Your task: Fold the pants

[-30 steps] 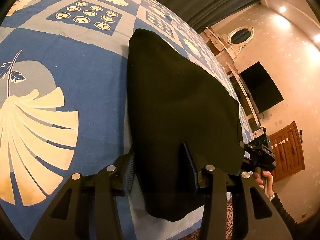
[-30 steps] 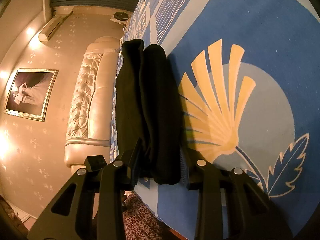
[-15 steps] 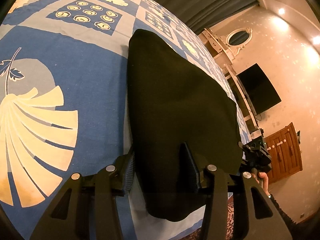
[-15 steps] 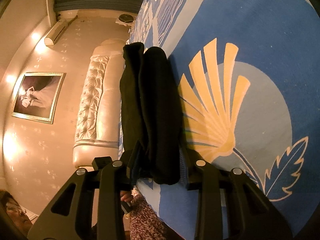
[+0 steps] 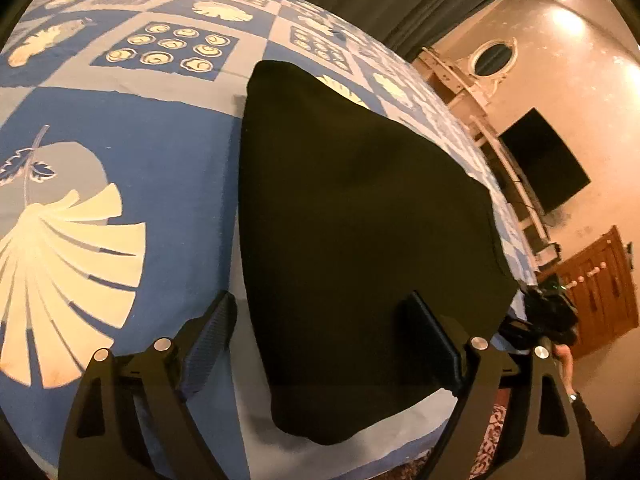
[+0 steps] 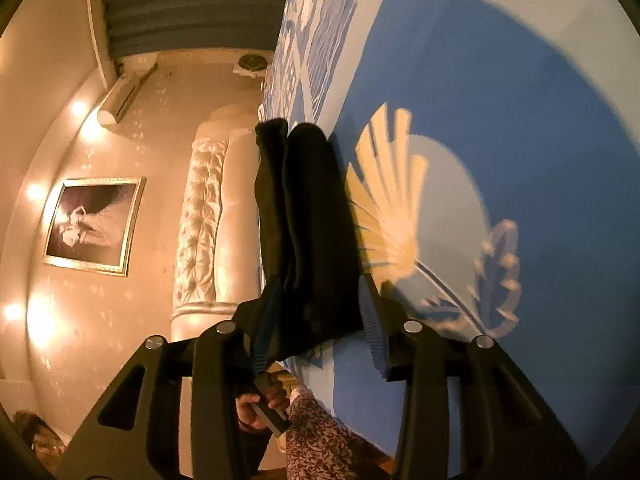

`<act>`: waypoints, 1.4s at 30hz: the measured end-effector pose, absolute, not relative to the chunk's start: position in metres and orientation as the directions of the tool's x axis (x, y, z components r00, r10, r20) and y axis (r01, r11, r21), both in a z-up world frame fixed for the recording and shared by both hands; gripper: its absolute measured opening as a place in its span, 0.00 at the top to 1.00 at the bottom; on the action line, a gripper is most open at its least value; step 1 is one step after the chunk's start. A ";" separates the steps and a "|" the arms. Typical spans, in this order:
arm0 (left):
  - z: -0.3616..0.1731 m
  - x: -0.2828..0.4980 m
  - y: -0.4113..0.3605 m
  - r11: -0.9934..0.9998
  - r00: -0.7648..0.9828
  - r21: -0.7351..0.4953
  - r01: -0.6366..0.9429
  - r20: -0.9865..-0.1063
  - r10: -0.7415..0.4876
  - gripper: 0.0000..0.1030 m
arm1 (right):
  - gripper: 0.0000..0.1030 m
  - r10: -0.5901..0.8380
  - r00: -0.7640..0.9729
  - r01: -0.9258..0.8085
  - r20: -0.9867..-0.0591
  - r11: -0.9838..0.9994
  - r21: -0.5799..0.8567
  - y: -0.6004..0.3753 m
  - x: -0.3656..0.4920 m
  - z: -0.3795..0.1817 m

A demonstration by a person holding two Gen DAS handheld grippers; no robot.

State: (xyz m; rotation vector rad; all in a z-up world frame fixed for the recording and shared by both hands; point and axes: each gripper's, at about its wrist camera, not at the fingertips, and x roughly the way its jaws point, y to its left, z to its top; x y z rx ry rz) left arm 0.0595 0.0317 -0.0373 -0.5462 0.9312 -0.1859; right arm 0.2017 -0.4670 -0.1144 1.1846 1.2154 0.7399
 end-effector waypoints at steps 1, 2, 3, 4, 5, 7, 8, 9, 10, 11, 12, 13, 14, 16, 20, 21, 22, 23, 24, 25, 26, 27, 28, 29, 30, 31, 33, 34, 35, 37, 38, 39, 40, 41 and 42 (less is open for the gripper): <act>-0.037 0.059 0.032 0.851 0.592 -0.517 -0.092 -0.716 -0.371 0.16 | 0.60 0.915 0.255 0.157 -0.311 0.279 0.948 -0.473 0.197 -0.113; -0.036 0.059 0.031 0.853 0.590 -0.511 -0.109 -0.723 -0.358 0.16 | 0.59 0.912 0.261 0.157 -0.315 0.282 0.946 -0.476 0.195 -0.112; -0.035 0.058 0.032 0.854 0.590 -0.506 -0.120 -0.728 -0.349 0.16 | 0.58 0.909 0.268 0.158 -0.319 0.285 0.945 -0.479 0.192 -0.111; -0.035 0.056 0.031 0.856 0.590 -0.500 -0.133 -0.734 -0.337 0.16 | 0.56 0.904 0.279 0.162 -0.323 0.287 0.944 -0.484 0.188 -0.109; -0.033 0.053 0.030 0.861 0.590 -0.485 -0.151 -0.743 -0.316 0.16 | 0.56 0.900 0.285 0.169 -0.330 0.292 0.942 -0.487 0.185 -0.109; -0.031 0.050 0.031 0.873 0.591 -0.458 -0.171 -0.756 -0.281 0.16 | 0.56 0.886 0.299 0.187 -0.354 0.309 0.933 -0.492 0.179 -0.106; -0.029 0.048 0.030 0.879 0.592 -0.442 -0.180 -0.762 -0.262 0.16 | 0.55 0.879 0.302 0.191 -0.369 0.323 0.927 -0.494 0.177 -0.105; -0.026 0.043 0.030 0.887 0.594 -0.420 -0.194 -0.770 -0.235 0.16 | 0.55 0.873 0.302 0.193 -0.384 0.338 0.921 -0.493 0.176 -0.102; -0.025 0.040 0.030 0.890 0.596 -0.410 -0.200 -0.772 -0.222 0.16 | 0.55 0.859 0.298 0.195 -0.416 0.372 0.907 -0.493 0.173 -0.100; -0.022 0.038 0.029 0.894 0.599 -0.398 -0.208 -0.774 -0.205 0.16 | 0.55 0.849 0.292 0.191 -0.441 0.401 0.896 -0.491 0.171 -0.097; -0.019 0.033 0.030 0.898 0.604 -0.381 -0.218 -0.776 -0.183 0.16 | 0.54 0.836 0.285 0.182 -0.469 0.433 0.883 -0.488 0.166 -0.095; -0.016 0.029 0.029 0.903 0.608 -0.367 -0.224 -0.777 -0.165 0.16 | 0.51 0.813 0.274 0.165 -0.514 0.487 0.858 -0.484 0.164 -0.091; -0.013 0.025 0.028 0.908 0.613 -0.351 -0.229 -0.777 -0.145 0.16 | 0.43 0.797 0.268 0.144 -0.541 0.522 0.841 -0.480 0.162 -0.087; -0.009 0.015 0.023 0.919 0.617 -0.320 -0.230 -0.779 -0.117 0.16 | 0.27 0.775 0.267 0.095 -0.574 0.571 0.815 -0.470 0.157 -0.078; -0.002 0.001 0.015 0.942 0.613 -0.244 -0.230 -0.788 -0.054 0.16 | 0.15 0.709 0.263 0.037 -0.654 0.670 0.742 -0.450 0.147 -0.064; -0.001 -0.003 0.013 0.946 0.611 -0.225 -0.232 -0.791 -0.037 0.16 | 0.15 0.689 0.264 0.028 -0.675 0.694 0.720 -0.447 0.146 -0.062; 0.000 -0.006 0.011 0.948 0.609 -0.213 -0.234 -0.792 -0.028 0.16 | 0.15 0.671 0.266 0.020 -0.691 0.713 0.700 -0.443 0.144 -0.060; 0.000 -0.009 0.009 0.950 0.608 -0.204 -0.236 -0.794 -0.020 0.16 | 0.14 0.650 0.269 0.012 -0.711 0.736 0.677 -0.439 0.142 -0.058; 0.001 -0.012 0.007 0.952 0.606 -0.194 -0.236 -0.796 -0.012 0.16 | 0.14 0.629 0.268 0.008 -0.730 0.756 0.654 -0.437 0.140 -0.056; 0.002 -0.015 0.005 0.954 0.605 -0.188 -0.236 -0.796 -0.007 0.16 | 0.14 0.614 0.268 0.004 -0.742 0.770 0.638 -0.435 0.139 -0.054; 0.004 -0.017 0.002 0.956 0.605 -0.176 -0.236 -0.796 0.003 0.16 | 0.14 0.591 0.267 -0.003 -0.761 0.791 0.612 -0.432 0.137 -0.052; 0.005 -0.020 0.000 0.957 0.607 -0.168 -0.236 -0.794 0.010 0.16 | 0.14 0.570 0.265 -0.010 -0.778 0.808 0.589 -0.428 0.135 -0.050; 0.007 -0.024 -0.003 0.959 0.610 -0.161 -0.234 -0.792 0.016 0.16 | 0.13 0.546 0.263 -0.019 -0.796 0.827 0.561 -0.425 0.134 -0.049; 0.009 -0.028 -0.007 0.961 0.616 -0.152 -0.230 -0.788 0.023 0.16 | 0.13 0.516 0.263 -0.031 -0.816 0.849 0.527 -0.420 0.131 -0.046; 0.011 -0.030 -0.009 0.963 0.618 -0.142 -0.230 -0.785 0.032 0.16 | 0.12 0.493 0.260 -0.044 -0.830 0.865 0.500 -0.416 0.130 -0.045; 0.013 -0.032 -0.011 0.963 0.620 -0.134 -0.233 -0.784 0.040 0.16 | 0.12 0.457 0.255 -0.064 -0.852 0.887 0.457 -0.408 0.130 -0.043; 0.016 -0.037 -0.014 0.963 0.622 -0.120 -0.242 -0.781 0.060 0.16 | 0.12 0.414 0.258 -0.089 -0.873 0.910 0.405 -0.400 0.126 -0.038; 0.018 -0.039 -0.015 0.962 0.624 -0.120 -0.246 -0.779 0.063 0.16 | 0.12 0.398 0.260 -0.100 -0.880 0.917 0.386 -0.396 0.124 -0.037; 0.020 -0.041 -0.016 0.961 0.626 -0.120 -0.249 -0.777 0.065 0.16 | 0.12 0.380 0.267 -0.112 -0.886 0.925 0.363 -0.391 0.122 -0.033; 0.023 -0.046 -0.018 0.959 0.630 -0.115 -0.260 -0.773 0.078 0.16 | 0.12 0.356 0.293 -0.135 -0.887 0.934 0.331 -0.383 0.117 -0.025; 0.024 -0.047 -0.018 0.957 0.631 -0.113 -0.268 -0.771 0.086 0.16 | 0.12 0.335 0.318 -0.150 -0.887 0.941 0.302 -0.379 0.112 -0.018; 0.025 -0.048 -0.018 0.956 0.636 -0.116 -0.271 -0.766 0.088 0.16 | 0.12 0.318 0.338 -0.163 -0.886 0.947 0.278 -0.374 0.110 -0.013; 0.026 -0.049 -0.018 0.954 0.640 -0.116 -0.275 -0.763 0.092 0.16 | 0.12 0.299 0.373 -0.183 -0.879 0.952 0.246 -0.368 0.105 -0.006; 0.027 -0.050 -0.018 0.952 0.644 -0.112 -0.284 -0.758 0.103 0.16 | 0.12 0.290 0.395 -0.196 -0.872 0.954 0.228 -0.364 0.102 -0.001; 0.027 -0.050 -0.018 0.949 0.645 -0.103 -0.297 -0.755 0.120 0.16 | 0.12 0.284 0.412 -0.205 -0.866 0.955 0.215 -0.360 0.100 0.003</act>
